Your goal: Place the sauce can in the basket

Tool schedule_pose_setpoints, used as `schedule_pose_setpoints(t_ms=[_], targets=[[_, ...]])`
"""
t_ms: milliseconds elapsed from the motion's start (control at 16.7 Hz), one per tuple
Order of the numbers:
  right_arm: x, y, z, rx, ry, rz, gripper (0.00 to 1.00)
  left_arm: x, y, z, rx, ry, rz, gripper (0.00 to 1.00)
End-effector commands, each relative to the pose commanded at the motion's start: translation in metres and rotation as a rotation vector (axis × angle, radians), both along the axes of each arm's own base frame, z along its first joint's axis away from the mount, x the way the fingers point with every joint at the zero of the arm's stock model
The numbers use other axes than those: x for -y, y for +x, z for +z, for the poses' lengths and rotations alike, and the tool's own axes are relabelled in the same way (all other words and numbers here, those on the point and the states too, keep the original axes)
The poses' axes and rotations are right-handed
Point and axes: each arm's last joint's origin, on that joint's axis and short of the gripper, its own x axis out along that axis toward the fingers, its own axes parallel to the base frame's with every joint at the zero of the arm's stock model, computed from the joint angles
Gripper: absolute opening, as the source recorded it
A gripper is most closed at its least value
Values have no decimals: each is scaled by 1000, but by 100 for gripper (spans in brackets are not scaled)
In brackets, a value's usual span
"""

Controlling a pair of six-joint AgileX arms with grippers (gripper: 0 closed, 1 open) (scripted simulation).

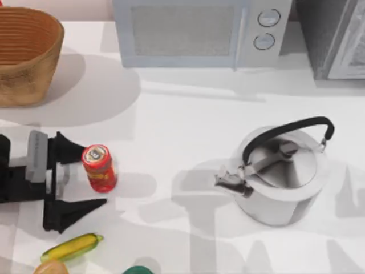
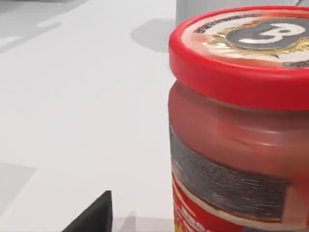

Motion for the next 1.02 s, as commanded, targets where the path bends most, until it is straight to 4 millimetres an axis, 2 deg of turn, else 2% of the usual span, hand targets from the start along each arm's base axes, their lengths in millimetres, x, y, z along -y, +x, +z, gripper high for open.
schedule_pose_setpoints(t_ms=[600,1020], targets=[[0,0,0,0,0,0,100,21,-1,18,0,2,-1,100],[0,0,0,0,0,0,100,24,-3,21,-2,2,0,100]])
